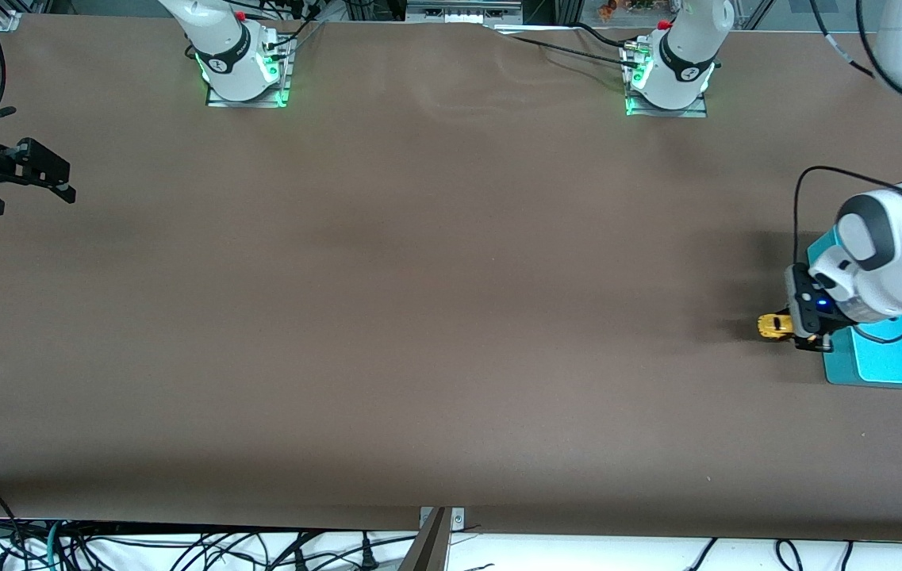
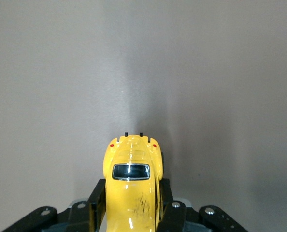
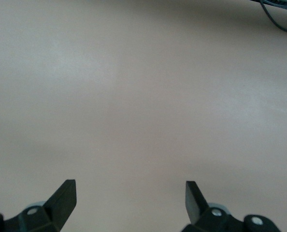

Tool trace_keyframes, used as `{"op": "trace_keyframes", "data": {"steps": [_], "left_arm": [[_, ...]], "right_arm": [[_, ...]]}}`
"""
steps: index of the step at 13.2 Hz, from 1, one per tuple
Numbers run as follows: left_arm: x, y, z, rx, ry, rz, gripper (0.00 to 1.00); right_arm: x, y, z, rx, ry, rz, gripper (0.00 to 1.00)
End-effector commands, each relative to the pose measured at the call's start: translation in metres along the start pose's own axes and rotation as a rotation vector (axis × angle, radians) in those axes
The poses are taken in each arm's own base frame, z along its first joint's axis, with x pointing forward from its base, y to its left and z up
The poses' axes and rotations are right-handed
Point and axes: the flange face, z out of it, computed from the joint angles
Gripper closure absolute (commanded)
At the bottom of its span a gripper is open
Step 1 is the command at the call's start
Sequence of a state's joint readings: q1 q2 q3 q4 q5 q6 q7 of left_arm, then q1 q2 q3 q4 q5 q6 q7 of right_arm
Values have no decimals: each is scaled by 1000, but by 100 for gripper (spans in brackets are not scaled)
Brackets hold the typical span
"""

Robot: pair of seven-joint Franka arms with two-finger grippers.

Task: Wind and store yellow beetle car
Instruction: 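Lift the car with the left gripper and carry it over the bin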

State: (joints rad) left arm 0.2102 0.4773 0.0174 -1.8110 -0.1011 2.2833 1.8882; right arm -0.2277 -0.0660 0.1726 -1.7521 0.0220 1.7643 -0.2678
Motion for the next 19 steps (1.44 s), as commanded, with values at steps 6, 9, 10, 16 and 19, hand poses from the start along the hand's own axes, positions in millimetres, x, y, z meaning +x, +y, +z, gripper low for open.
{"op": "trace_keyframes", "data": {"steps": [6,9,10,16,19], "left_arm": [[-89,2,-70,-29,-1,24,82],[-140,7,-66,-28,-32,59,82],[-154,9,-58,-36,-43,71,82],[-202,5,-14,-42,-74,99,82],[-206,6,12,-47,-79,97,82]], "right_arm": [[3,3,-6,-9,3,8,0],[3,4,-6,-8,3,10,0],[2,6,-5,-9,1,13,0],[-2,16,-7,-11,-1,29,0],[-1,14,-10,-10,4,26,0]]}}
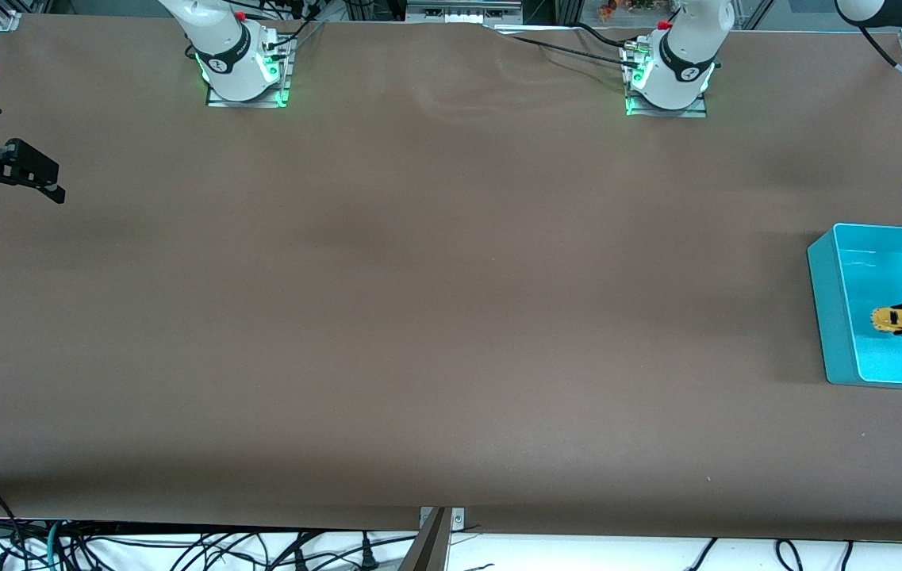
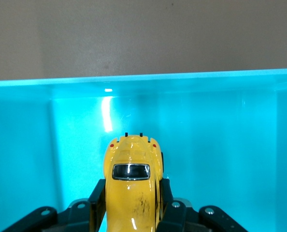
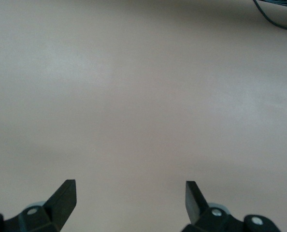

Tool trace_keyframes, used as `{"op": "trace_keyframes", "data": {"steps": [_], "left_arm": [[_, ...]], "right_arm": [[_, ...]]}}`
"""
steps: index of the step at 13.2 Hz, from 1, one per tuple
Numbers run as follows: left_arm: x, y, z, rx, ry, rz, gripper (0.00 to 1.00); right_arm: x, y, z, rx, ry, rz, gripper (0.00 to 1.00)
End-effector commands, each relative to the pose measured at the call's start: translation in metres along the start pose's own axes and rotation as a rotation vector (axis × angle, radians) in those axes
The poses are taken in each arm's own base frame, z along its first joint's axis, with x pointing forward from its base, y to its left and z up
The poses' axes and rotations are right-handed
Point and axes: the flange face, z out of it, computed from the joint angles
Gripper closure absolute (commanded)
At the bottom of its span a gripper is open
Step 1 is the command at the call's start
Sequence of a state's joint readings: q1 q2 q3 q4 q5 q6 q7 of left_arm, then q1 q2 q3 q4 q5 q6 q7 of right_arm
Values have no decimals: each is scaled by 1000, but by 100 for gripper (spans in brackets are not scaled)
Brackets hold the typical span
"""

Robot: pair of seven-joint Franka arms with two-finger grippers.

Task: Wind and store yellow beetle car
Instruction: 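Lift the car with the left gripper and carry it over the bin, then lower the car into the turquoise bin and open the left gripper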

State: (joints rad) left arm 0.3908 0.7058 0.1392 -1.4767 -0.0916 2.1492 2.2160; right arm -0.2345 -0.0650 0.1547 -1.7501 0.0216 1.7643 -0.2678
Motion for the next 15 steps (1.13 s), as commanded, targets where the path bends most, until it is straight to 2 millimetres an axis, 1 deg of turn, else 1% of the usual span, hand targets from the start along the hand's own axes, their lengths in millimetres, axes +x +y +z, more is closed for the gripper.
{"op": "trace_keyframes", "data": {"steps": [1,2,3,6,8,10,13,15], "left_arm": [[-8,-5,12,2,-19,25,82],[-10,-6,17,10,-25,21,81],[-14,-2,22,12,-27,13,81],[-19,3,51,0,-15,-3,81],[-26,10,63,11,-26,-16,81],[-22,18,78,5,-20,-23,81],[-19,27,89,2,-2,-40,81],[-18,28,91,0,0,-42,80]], "right_arm": [[2,2,-9,-9,-2,3,0],[1,2,-9,-8,-3,3,0],[2,2,-11,-4,3,6,0],[2,3,-13,-8,5,5,0],[3,3,-13,-8,5,6,0],[2,3,-13,-8,3,5,0],[2,2,-12,-10,0,3,0],[1,2,-12,-8,-8,3,0]]}}
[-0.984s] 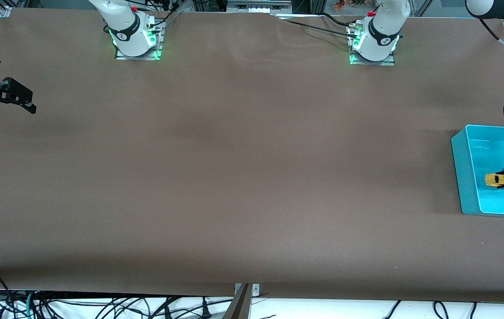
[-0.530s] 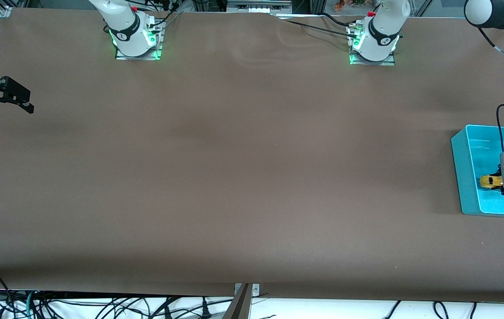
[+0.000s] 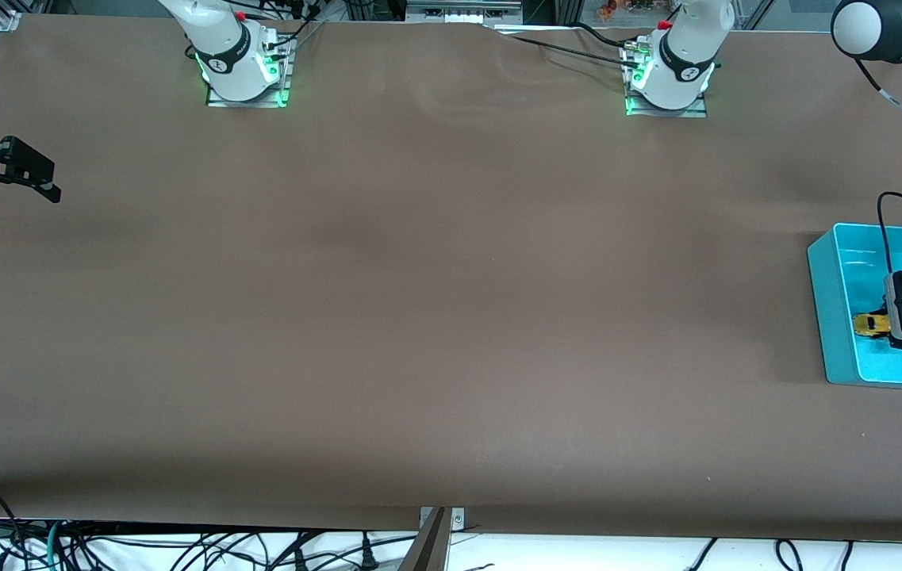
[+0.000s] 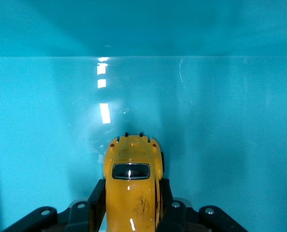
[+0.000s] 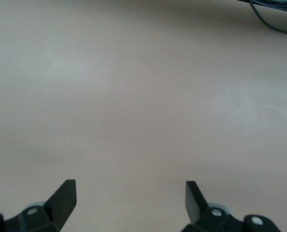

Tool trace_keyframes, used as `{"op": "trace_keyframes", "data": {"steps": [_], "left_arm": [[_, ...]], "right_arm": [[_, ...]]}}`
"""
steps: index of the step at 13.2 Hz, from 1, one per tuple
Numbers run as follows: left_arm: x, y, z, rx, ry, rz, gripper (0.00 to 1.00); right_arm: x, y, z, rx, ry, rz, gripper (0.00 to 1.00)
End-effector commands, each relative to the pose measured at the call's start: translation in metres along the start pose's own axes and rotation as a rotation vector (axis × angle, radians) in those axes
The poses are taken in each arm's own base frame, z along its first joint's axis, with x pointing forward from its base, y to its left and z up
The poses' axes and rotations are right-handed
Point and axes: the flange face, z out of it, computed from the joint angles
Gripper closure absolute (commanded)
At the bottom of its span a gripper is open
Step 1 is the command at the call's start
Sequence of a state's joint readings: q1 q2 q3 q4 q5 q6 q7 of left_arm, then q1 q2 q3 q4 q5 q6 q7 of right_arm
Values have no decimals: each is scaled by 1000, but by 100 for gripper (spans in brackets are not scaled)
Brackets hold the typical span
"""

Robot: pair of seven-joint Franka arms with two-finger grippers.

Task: Wind and store yellow beetle car
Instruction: 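Lower the car into the turquoise bin and open the left gripper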

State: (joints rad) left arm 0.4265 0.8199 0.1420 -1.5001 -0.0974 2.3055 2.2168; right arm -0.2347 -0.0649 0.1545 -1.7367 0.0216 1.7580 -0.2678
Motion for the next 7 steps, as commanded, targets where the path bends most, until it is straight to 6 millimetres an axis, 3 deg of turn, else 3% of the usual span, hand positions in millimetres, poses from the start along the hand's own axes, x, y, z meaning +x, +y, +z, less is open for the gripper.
{"op": "trace_keyframes", "data": {"steps": [1,2,3,5,7], "left_arm": [[4,12,13,-2,24,-6,76],[4,12,13,-1,26,-7,54],[4,10,10,0,25,-4,1],[8,4,-3,6,26,3,0],[13,-1,-33,5,39,-2,0]], "right_arm": [[1,0,-5,-4,-20,0,0],[1,0,-5,-4,-19,0,0],[1,-1,-5,-4,-19,-2,0],[1,0,-4,-3,-22,0,0],[3,2,2,1,-30,0,0]]}}
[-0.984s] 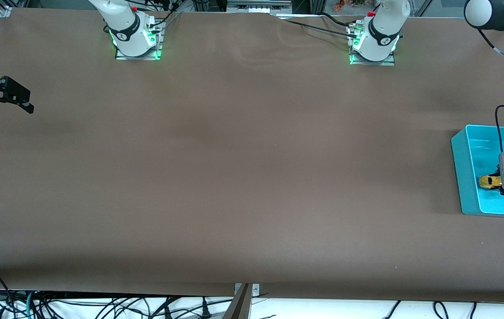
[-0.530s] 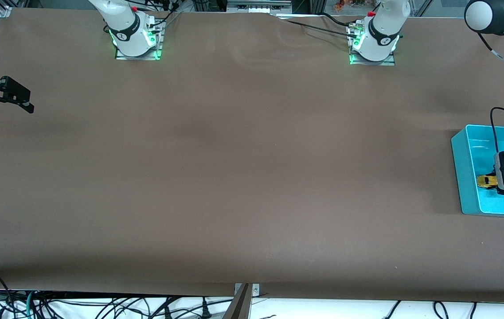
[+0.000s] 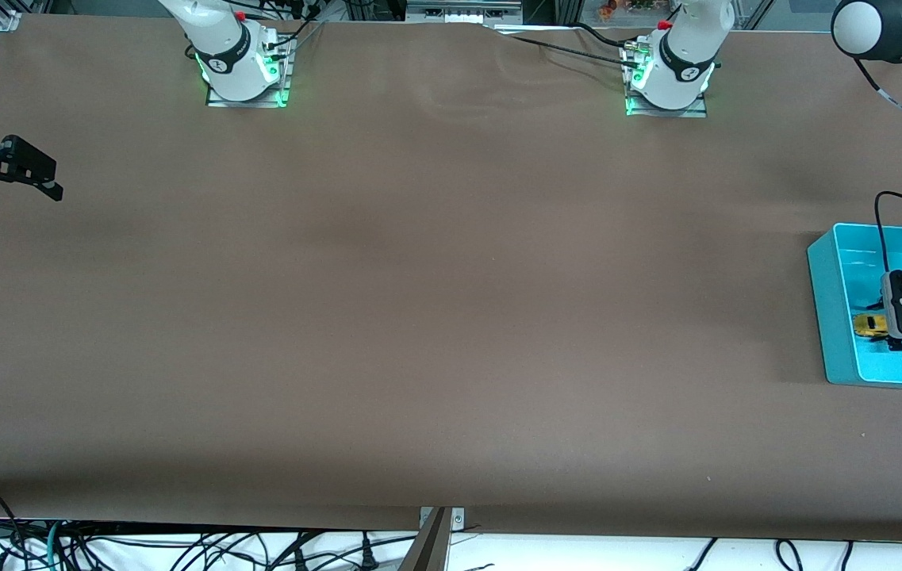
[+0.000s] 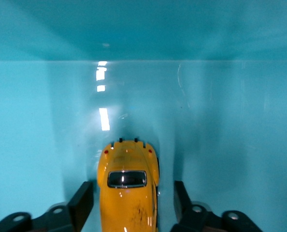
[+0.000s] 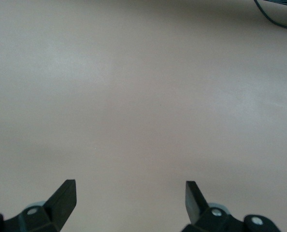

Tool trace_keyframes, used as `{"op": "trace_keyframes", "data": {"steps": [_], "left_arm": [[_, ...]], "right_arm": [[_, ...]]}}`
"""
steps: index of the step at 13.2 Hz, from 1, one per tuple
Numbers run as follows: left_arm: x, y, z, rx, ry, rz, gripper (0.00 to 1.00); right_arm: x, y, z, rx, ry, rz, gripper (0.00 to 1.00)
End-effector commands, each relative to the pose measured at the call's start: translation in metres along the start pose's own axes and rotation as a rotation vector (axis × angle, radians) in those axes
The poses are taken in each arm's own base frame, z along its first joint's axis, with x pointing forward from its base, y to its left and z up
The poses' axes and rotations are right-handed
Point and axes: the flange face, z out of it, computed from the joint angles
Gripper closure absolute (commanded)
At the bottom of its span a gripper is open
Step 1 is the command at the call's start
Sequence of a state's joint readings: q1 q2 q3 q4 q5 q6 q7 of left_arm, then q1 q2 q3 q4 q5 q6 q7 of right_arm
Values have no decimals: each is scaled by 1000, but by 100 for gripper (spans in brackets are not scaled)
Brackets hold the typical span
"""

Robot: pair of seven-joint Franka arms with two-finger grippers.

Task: Wind and store yellow beetle car
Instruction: 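Lower the car into the turquoise bin and open the left gripper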

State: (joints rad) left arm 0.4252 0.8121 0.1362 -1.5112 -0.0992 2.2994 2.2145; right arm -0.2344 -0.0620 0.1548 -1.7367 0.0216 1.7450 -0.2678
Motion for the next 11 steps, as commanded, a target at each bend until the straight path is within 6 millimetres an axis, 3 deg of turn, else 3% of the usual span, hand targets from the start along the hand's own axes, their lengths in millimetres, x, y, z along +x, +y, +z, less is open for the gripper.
{"op": "trace_keyframes", "data": {"steps": [1,5,8,11], "left_arm": [[10,-3,-51,16,28,-12,0],[22,-9,-117,56,19,-87,0],[65,-16,-174,18,55,-211,0],[119,-13,-227,-70,93,-471,0]], "right_arm": [[4,2,-1,-3,-15,1,0],[4,1,-1,-1,-14,0,0],[4,0,-1,0,-14,-2,0],[4,0,-3,-1,-11,-2,0]]}}
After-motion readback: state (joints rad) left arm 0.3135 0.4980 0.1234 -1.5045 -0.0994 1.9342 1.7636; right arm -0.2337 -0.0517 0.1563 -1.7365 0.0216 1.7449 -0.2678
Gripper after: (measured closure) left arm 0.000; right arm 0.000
